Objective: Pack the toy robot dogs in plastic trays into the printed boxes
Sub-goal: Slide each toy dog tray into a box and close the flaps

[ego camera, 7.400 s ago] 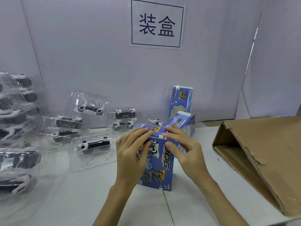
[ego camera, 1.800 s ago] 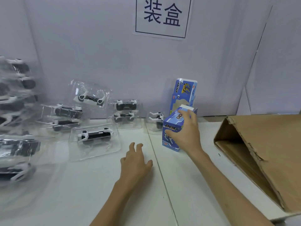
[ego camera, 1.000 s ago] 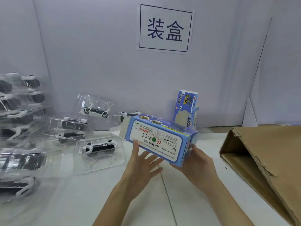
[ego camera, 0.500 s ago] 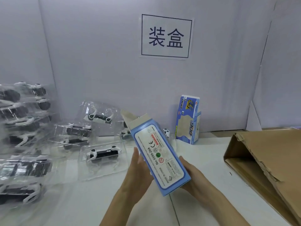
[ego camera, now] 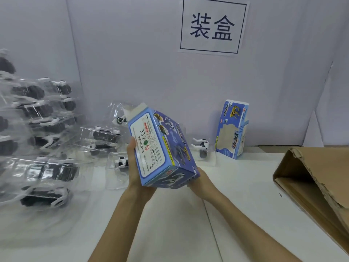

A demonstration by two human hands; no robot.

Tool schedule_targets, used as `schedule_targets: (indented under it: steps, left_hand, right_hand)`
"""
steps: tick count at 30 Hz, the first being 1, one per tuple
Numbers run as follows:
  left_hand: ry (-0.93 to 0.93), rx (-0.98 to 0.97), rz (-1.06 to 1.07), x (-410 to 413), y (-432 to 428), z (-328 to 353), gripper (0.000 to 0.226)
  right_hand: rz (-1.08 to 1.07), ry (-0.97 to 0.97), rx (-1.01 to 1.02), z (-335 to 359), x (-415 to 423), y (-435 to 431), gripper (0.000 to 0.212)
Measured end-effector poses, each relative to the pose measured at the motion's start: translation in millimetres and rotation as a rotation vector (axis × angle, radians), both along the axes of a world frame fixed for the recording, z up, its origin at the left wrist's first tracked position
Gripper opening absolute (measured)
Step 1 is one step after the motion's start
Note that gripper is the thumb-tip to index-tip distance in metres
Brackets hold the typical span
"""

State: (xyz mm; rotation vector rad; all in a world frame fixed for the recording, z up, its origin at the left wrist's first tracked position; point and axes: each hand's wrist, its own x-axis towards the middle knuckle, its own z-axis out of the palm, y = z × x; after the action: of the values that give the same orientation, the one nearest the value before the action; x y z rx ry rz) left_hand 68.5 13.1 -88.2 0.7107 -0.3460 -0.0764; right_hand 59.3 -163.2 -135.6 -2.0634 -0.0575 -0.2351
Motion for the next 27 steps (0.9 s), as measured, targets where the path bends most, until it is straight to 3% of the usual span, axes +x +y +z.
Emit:
schedule_targets:
  steps: [5,10,13,16,19,22,27]
  left_hand:
    - [-0.126,0.206,0.111,5.7,29.8,36.8,0.048]
    - [-0.162,0.446,0.169,-7.7,52.3,52.5,0.051]
    - [-0.144,0.699,0.275,1.9,61.0,67.9,0.059]
    - [-0.198,0.947,0.344,19.1,84.1,67.4,0.048]
    - [-0.269,1.100,0.323,10.5,81.1,64.1,0.088]
    - [-0.329,1.325,0.193,4.2,88.5,56.0,0.115]
    - [-0.442,1.548,-0.100,3.4,77.0,52.2,0.105]
  right_hand:
    - [0.088,-0.166,-0.479,-3.0,42.4,50.5,0.035]
    - [0.064,-0.207,-0.814,8.5,59.4,64.8,0.044]
    - [0.024,-0.312,-0.851,20.6,46.8,45.3,0.040]
    - [-0.030,-0.326,-0.777,28.7,5.7,7.3,0.035]
    - [-0.047,-0.220,-0.785,30.3,-54.8,-39.3,0.030]
    - [-0.040,-0.067,-0.847,25.5,-113.5,-70.7,0.034]
    - [-0.048,0.044,-0.772,32.8,-149.2,-90.4,0.057]
